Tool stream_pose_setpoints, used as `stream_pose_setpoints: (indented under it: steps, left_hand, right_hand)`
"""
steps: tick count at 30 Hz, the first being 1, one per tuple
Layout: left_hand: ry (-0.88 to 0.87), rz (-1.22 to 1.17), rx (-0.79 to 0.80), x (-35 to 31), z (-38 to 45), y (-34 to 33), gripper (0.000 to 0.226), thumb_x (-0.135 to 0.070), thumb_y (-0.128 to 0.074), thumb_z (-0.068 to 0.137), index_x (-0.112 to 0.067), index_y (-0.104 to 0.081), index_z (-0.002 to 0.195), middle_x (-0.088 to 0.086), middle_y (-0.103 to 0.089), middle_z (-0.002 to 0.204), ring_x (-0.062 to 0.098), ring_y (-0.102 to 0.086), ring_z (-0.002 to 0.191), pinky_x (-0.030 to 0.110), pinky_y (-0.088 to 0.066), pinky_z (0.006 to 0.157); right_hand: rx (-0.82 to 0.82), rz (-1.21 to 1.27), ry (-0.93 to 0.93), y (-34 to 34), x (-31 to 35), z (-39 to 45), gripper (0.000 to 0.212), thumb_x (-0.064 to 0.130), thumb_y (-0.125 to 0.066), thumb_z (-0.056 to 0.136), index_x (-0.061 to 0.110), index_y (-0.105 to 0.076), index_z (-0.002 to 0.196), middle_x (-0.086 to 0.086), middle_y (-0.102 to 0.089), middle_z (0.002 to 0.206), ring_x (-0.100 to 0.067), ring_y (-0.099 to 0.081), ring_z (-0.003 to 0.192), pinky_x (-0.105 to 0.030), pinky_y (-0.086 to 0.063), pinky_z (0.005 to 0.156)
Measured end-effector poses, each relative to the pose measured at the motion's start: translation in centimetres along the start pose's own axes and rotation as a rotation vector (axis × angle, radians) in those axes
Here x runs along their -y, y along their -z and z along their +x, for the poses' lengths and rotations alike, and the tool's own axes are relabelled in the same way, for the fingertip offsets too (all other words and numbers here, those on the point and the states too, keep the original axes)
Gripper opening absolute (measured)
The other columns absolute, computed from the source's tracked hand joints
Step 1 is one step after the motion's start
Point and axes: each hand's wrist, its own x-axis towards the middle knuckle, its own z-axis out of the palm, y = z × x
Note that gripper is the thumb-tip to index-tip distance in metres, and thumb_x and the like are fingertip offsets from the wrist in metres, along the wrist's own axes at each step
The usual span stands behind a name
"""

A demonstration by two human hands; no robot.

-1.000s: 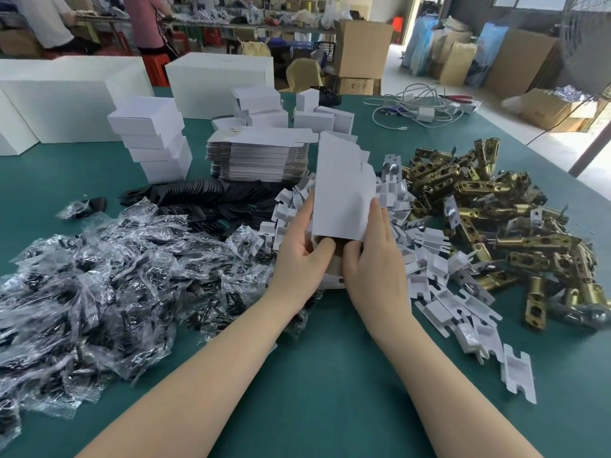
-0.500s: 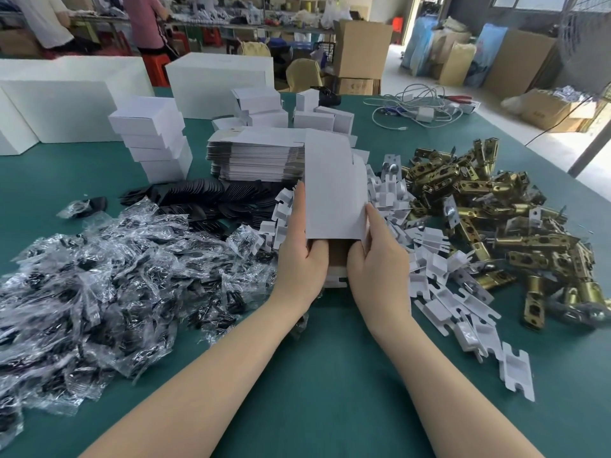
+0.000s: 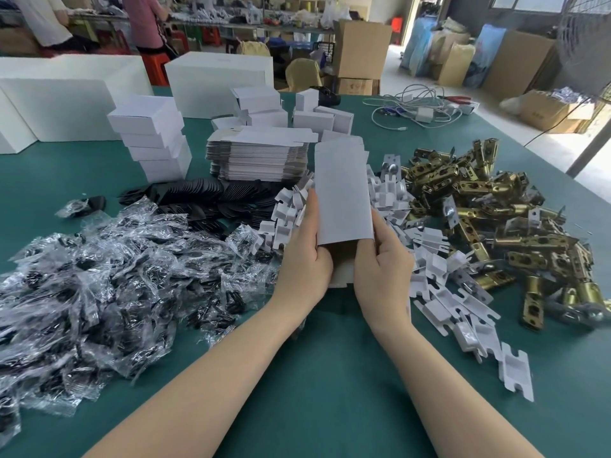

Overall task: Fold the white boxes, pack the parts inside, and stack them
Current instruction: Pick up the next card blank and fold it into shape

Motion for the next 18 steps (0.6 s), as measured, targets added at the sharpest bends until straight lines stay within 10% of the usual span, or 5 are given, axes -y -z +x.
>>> stream_pose_setpoints:
  steps: [11, 14, 18]
  left_hand:
    - [-0.06, -0.05, 0.379, -1.5, 1.8, 1.7, 0.076, -0.037, -0.061, 0.087, -0.042, -0.019, 0.15, -0.023, -0.056, 0.126, -0.002, -0.055, 0.117, 0.016, -0.047, 0.094]
    - [0.052, -0.137, 0.143, -1.9, 2.1, 2.3, 0.062, -0.054, -0.048, 0.096, -0.033, -0.032, 0.152, -0.044, -0.058, 0.1, -0.023, -0.054, 0.091, -0.004, -0.038, 0.076]
    - [0.252, -0.371, -0.013, -1.5, 2.7, 3.4, 0.042, -0.026, -0.062, 0.096, -0.025, -0.05, 0.137, -0.006, -0.075, 0.091, 0.009, -0.071, 0.085, 0.028, -0.058, 0.079]
  right_hand:
    - [0.031, 0.161, -0.073, 1.0, -0.2, 1.3, 0.031, 0.022, -0.047, 0.1, 0.021, -0.068, 0.122, 0.008, -0.074, 0.099, -0.013, -0.066, 0.09, -0.032, -0.054, 0.074]
    - [0.086, 0.164, -0.099, 1.2, -0.3, 1.5, 0.037, 0.024, -0.043, 0.09, 0.026, -0.071, 0.113, 0.009, -0.074, 0.097, -0.009, -0.064, 0.086, -0.031, -0.05, 0.074]
    - [0.189, 0.218, -0.093, 1.6, -0.2, 1.6, 0.034, 0.025, -0.044, 0.09, 0.039, -0.072, 0.103, 0.013, -0.074, 0.099, -0.005, -0.067, 0.091, -0.024, -0.053, 0.073]
